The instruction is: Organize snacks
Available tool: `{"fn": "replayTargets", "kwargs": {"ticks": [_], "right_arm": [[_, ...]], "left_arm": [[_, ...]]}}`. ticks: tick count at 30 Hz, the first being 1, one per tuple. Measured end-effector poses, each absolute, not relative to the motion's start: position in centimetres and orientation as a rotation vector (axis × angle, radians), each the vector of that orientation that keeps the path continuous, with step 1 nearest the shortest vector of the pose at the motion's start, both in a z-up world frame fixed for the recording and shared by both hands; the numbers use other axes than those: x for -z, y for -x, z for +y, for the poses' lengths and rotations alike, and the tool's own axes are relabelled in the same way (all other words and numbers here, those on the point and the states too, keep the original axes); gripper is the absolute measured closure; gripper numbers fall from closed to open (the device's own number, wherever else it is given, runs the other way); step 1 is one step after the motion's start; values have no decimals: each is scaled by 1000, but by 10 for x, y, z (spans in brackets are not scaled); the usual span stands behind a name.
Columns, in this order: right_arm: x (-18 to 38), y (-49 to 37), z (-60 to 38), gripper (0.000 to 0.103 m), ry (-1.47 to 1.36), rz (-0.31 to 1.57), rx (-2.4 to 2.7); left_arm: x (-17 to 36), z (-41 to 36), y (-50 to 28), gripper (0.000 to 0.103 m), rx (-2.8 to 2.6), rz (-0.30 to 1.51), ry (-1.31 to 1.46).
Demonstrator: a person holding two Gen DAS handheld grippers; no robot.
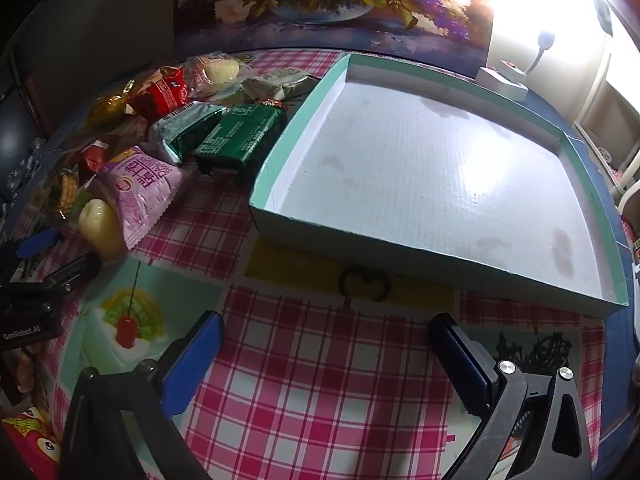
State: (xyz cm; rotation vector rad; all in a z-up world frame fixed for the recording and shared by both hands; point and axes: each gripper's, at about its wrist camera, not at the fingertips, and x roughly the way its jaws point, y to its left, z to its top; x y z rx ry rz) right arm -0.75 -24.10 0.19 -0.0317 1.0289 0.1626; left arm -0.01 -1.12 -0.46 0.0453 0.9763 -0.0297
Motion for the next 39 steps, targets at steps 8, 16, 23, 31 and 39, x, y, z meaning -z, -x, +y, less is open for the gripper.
{"fn": "replayTargets", "kwargs": {"ticks": [8, 16, 23, 31, 39], "right_arm": [[-1, 7, -244, 0, 23, 1030, -169], [-1, 6, -243, 0, 27, 1027, -173], [-1, 6, -243, 0, 27, 1027, -174], [0, 5, -242, 0, 30, 1023, -177], [-1, 4, -242, 0, 30, 1020, -180]], "left_arm": [[4, -7, 3, 0, 41, 975, -39], [4, -4, 1, 0, 51, 978, -40], [3, -4, 1, 0, 55, 979, -40], [3, -4, 1, 0, 56, 980, -40], [3, -5, 2, 0, 55, 980, -41]]}}
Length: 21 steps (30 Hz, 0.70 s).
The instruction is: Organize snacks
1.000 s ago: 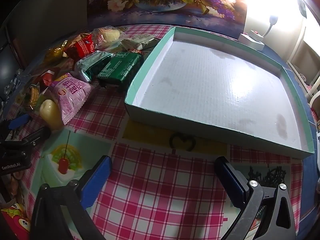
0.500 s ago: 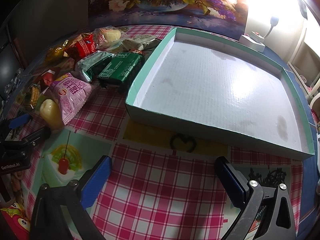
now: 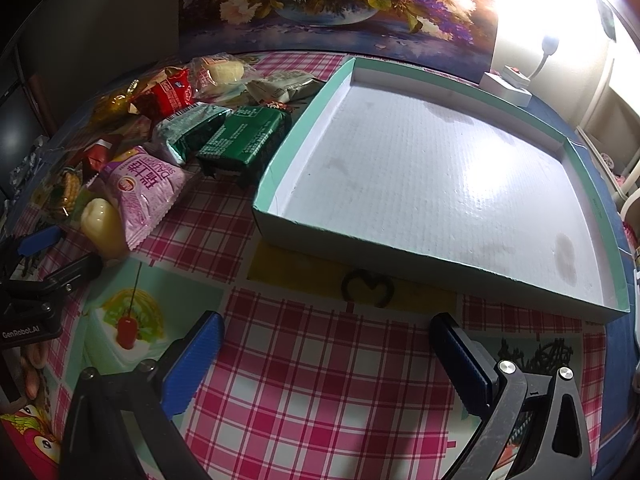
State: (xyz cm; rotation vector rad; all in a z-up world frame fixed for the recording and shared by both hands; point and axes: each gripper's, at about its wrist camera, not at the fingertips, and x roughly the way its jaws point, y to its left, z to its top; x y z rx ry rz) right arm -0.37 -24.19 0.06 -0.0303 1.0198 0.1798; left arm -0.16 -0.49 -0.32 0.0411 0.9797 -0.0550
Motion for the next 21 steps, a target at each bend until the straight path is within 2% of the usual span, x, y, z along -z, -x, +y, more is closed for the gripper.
{"fn": "replayTargets", "kwargs": {"ticks": [21], "right_arm": [[-2, 3, -244, 0, 20, 1015, -178]], "left_arm": [[-9, -9, 7, 0, 79, 924, -73]]}}
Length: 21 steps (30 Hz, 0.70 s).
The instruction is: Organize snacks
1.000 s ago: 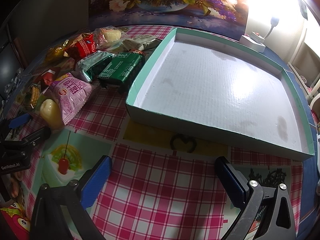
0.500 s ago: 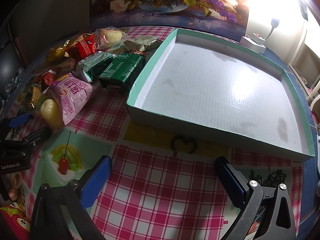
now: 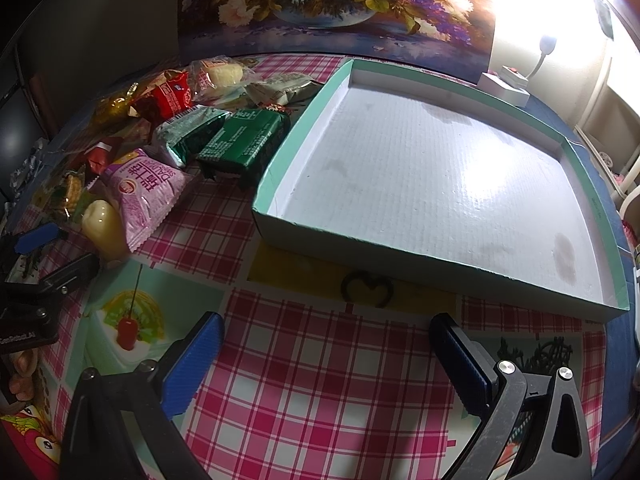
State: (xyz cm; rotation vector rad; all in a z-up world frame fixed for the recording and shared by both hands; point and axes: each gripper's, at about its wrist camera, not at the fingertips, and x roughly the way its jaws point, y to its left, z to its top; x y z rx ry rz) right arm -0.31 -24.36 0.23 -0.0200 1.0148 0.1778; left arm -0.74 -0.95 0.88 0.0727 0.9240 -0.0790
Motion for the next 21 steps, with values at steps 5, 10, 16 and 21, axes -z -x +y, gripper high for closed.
{"fn": "replayTargets", "kwargs": {"ticks": [5, 10, 16, 21], "right_arm": [[-7, 6, -250, 0, -7, 992, -172], [-21, 12, -251, 0, -16, 912, -180], [-38, 20, -245, 0, 7, 823, -196], [-47, 27, -241, 0, 31, 777, -197]], "left_arm": [[-17, -15, 11, 0, 93, 883, -101], [-24, -21, 14, 0, 107, 850, -125], [-29, -26, 16, 0, 120, 828, -140], [-30, -26, 15, 0, 128, 821, -137]]}}
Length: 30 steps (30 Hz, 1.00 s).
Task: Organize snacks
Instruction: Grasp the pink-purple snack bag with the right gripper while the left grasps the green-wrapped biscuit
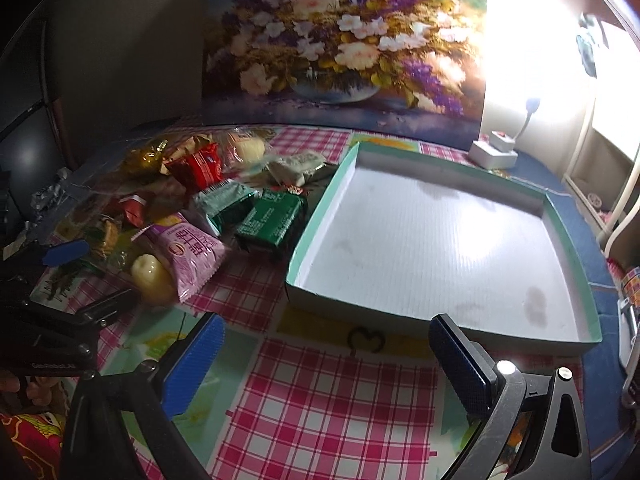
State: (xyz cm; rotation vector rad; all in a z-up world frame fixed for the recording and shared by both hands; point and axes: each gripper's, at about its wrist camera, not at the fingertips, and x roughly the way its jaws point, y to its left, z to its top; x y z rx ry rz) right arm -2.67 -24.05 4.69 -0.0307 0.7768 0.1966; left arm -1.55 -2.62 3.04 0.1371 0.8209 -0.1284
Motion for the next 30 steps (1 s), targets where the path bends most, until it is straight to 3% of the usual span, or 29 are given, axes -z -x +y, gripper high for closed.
{"fn": "replayTargets", "kwargs": {"ticks": [15, 30], "right_arm": [[-57, 21, -226, 0, 112, 774, -189], [-50, -36, -130, 0, 182, 854, -392]], "left_arm": [[-36, -3, 7, 0, 110, 827, -48], [-30, 70, -24, 0, -75, 923, 122]]}}
